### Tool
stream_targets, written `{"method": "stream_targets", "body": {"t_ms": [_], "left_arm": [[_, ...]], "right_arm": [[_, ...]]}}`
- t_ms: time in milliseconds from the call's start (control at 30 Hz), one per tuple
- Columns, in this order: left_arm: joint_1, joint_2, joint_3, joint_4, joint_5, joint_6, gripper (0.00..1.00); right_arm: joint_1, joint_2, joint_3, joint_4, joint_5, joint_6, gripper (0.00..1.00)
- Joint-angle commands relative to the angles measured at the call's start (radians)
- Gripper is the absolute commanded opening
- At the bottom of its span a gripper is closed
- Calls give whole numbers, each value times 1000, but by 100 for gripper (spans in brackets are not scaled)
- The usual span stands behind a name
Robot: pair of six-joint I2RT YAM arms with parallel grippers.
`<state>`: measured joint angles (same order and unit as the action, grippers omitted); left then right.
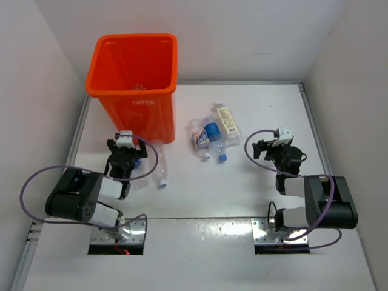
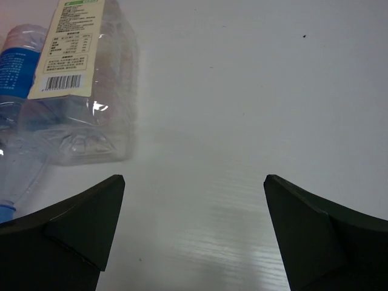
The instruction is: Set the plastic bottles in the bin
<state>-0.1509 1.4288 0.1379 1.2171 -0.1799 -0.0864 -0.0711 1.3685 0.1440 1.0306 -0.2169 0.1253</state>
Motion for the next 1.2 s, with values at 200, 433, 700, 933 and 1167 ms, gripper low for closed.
{"method": "stream_targets", "body": {"t_ms": [200,433,700,933,1167], "left_arm": [[-4,-66,395,-762,20,-3,100],[-22,-525,183,-778,-46,-43,100],[-22,-857,253,-1264,-202,-283,100],[2,-717,327,-1453,-187,-657,100],[2,-594,221,-1346,-43,-676,100]], "right_arm": [[40,-19,0,54,33,-18,100],[40,-19,0,54,33,-18,100],[65,-61,35,-31,65,-36,100],[162,-62,582,-876,30,-153,100],[151,-9,684,-1035,48,-133,100]]}}
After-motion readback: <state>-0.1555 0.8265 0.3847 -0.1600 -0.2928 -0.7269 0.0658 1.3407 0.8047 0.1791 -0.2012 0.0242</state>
